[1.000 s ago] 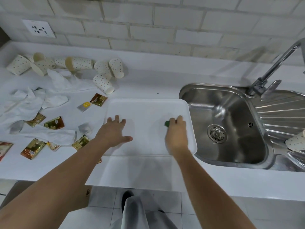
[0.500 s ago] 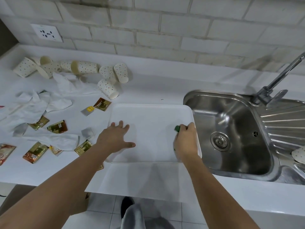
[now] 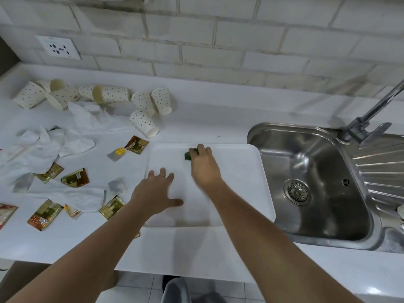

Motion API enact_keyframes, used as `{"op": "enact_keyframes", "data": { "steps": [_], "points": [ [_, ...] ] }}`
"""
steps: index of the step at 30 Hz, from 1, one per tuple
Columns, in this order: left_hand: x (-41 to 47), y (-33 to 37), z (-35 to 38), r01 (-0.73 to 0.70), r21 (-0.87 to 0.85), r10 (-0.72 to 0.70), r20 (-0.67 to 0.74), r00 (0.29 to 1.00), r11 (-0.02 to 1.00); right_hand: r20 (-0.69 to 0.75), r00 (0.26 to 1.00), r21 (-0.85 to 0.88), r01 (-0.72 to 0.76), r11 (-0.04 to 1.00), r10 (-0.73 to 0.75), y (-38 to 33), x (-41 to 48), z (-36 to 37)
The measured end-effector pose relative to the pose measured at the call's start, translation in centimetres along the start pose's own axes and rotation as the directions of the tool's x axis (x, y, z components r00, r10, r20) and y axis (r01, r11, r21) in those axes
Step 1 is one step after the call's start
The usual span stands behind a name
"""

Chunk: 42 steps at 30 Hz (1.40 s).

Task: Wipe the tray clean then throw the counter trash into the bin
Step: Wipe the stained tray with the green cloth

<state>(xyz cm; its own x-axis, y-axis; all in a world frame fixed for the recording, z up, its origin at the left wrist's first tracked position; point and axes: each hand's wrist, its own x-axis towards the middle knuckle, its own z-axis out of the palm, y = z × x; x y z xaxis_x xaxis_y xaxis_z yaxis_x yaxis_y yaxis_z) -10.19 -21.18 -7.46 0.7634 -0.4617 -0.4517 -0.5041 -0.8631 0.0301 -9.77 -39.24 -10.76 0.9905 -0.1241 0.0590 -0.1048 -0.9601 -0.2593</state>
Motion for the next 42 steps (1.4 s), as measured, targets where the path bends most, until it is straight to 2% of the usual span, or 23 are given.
{"op": "enact_keyframes", "data": {
  "steps": [5,11,16,21,26,31,33,35,37,40,42],
  "points": [
    [-0.1,0.0,0.1,0.000,-0.017,0.000,-0.017,1.000,1.000,0.021,1.000,-0.141,-0.018,0.990,0.021,5.3,1.2,-2.0],
    [-0.2,0.2,0.1,-0.002,0.005,0.002,-0.030,1.000,1.000,0.000,0.968,-0.296,-0.241,0.924,0.252,12.3,-1.0,-5.7],
    [-0.2,0.5,0.1,-0.004,0.028,0.005,-0.026,1.000,1.000,0.138,0.926,-0.353,-0.286,0.891,0.352,12.2,-3.6,-7.6],
    [-0.1,0.8,0.0,0.006,0.057,-0.004,-0.025,1.000,0.998,0.254,0.889,-0.289,-0.305,0.907,0.380,11.1,-9.4,-8.6],
    [-0.2,1.1,-0.3,0.018,0.049,-0.018,-0.011,1.000,0.999,0.307,0.869,-0.270,-0.310,0.911,0.387,9.5,-16.4,-9.4],
    [-0.4,1.5,-0.5,0.037,0.033,-0.037,-0.018,0.999,0.999,0.316,0.880,-0.097,-0.343,0.934,0.355,9.0,-18.6,-8.6],
    [-0.7,1.4,-0.5,0.040,0.010,-0.040,-0.030,0.999,0.999,0.282,0.900,0.089,-0.369,0.925,0.332,9.1,-18.5,-8.0],
    [-1.1,1.2,-0.3,0.054,-0.061,-0.058,-0.072,0.996,0.997,0.213,0.912,0.288,-0.401,0.869,0.350,9.3,-18.1,-8.0],
    [-1.7,0.4,0.0,0.085,-0.187,-0.124,-0.205,0.971,0.979,0.084,0.909,0.416,-0.404,0.815,0.408,9.8,-17.0,-8.1],
    [-2.2,-1.3,0.5,0.145,-0.262,-0.255,-0.453,0.855,0.954,-0.052,0.888,0.419,-0.395,0.818,0.456,10.0,-15.2,-8.0],
    [-2.1,-2.4,0.5,0.221,-0.288,-0.331,-0.423,0.844,0.932,-0.073,0.906,0.310,-0.377,0.873,0.417,9.5,-14.2,-7.0]
  ]
}}
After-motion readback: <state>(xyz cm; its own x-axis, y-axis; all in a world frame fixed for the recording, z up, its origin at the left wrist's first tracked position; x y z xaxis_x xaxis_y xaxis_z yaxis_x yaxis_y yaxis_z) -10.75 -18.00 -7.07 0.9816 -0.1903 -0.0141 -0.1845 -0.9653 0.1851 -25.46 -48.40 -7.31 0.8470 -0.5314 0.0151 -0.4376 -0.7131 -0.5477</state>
